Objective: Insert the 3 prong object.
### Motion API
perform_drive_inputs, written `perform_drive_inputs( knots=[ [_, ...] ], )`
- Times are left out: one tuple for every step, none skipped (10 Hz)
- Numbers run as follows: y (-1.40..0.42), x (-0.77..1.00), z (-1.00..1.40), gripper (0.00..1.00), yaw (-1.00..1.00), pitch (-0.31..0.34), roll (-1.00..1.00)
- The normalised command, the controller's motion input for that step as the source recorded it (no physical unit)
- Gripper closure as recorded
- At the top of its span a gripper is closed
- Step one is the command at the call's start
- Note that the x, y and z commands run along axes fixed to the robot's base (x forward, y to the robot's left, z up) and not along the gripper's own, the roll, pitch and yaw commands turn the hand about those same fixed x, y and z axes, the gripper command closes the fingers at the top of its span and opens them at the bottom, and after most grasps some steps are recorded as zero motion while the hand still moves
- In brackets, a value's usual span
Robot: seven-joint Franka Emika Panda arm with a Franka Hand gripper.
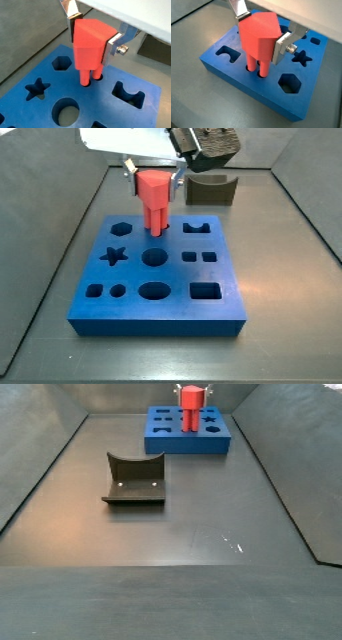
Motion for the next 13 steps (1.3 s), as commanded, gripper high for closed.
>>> perform_drive_inputs(
  knots=[
    [0.00, 0.22, -0.26, 1.00, 0.00, 0.081, 0.05],
    [0.00, 0.22, -0.27, 1.00, 0.00, 0.083, 0.06],
    [0.00, 0.11, -0.27, 1.00, 0.00, 0.051, 0.06],
    [0.00, 0.05, -0.30, 1.00, 0.00, 0.016, 0.06],
    [0.00, 0.00, -0.35, 1.00, 0.00, 0.000, 0.06],
    [0.00, -0.02, -0.41, 1.00, 0.00, -0.026, 0.04],
    [0.00, -0.07, -0.45, 1.00, 0.00, -0.059, 0.04],
    [0.00, -0.05, -0.42, 1.00, 0.00, -0.040, 0.05],
    [0.00, -0.07, -0.45, 1.00, 0.00, -0.059, 0.06],
    [0.00, -0.13, -0.52, 1.00, 0.00, -0.099, 0.08],
    [0.00, -0.18, -0.61, 1.00, 0.00, -0.184, 0.08],
    [0.00, -0.24, -0.55, 1.00, 0.00, -0.347, 0.00],
    [0.00, -0.26, -0.45, 1.00, 0.00, -0.399, -0.01]
  ],
)
